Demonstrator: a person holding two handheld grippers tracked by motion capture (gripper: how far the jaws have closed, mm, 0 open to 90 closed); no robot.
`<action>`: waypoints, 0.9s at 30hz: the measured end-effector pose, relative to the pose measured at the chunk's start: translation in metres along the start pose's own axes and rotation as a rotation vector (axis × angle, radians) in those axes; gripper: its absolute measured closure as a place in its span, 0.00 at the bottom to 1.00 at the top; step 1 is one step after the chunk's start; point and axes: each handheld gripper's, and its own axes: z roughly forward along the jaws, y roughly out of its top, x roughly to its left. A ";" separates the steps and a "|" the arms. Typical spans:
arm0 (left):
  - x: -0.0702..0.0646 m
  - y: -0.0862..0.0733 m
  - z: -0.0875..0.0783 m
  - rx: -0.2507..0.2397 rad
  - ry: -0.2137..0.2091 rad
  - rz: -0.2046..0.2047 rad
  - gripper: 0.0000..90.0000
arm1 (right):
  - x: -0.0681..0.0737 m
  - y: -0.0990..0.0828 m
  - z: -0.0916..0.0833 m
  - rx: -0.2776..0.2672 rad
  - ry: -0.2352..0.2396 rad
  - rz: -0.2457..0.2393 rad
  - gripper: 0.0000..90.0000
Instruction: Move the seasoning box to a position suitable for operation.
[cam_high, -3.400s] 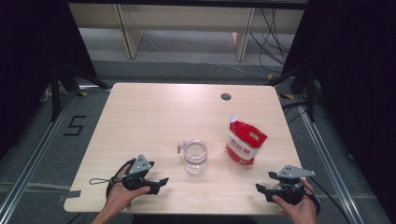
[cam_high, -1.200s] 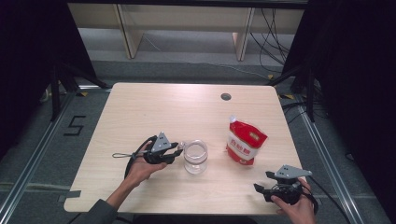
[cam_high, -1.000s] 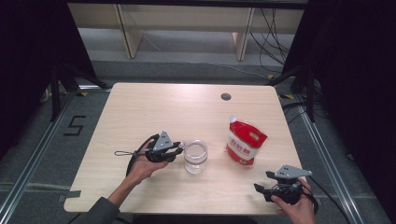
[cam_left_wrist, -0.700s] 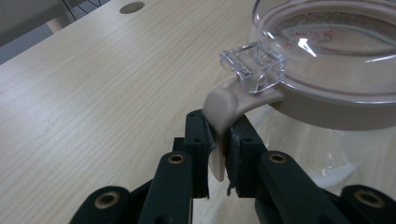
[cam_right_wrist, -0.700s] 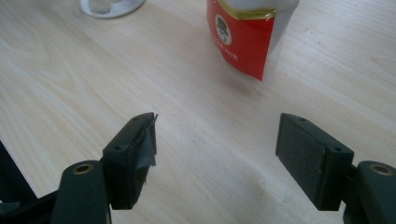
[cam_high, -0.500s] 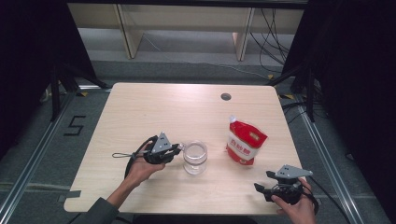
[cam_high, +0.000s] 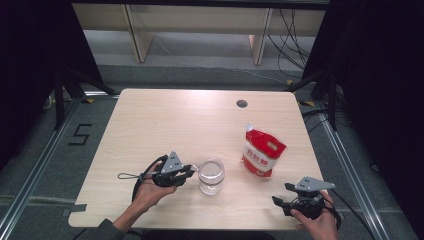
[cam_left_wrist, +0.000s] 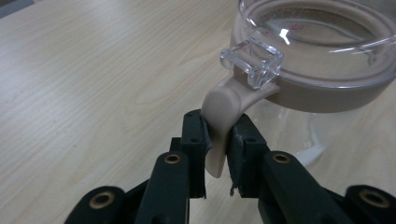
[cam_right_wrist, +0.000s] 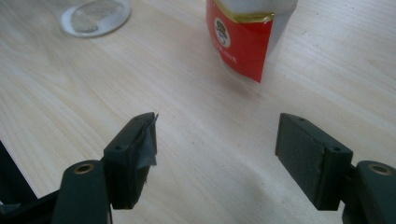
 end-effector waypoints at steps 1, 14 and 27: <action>-0.003 -0.001 0.000 -0.011 0.003 -0.021 0.85 | 0.000 0.000 0.000 0.001 -0.001 -0.002 0.33; -0.013 -0.003 -0.007 0.014 -0.034 -0.026 0.83 | 0.001 0.000 0.000 0.005 -0.009 -0.001 0.33; -0.021 -0.004 -0.005 -0.006 -0.043 -0.030 0.83 | 0.002 0.001 0.000 0.006 -0.004 0.007 0.33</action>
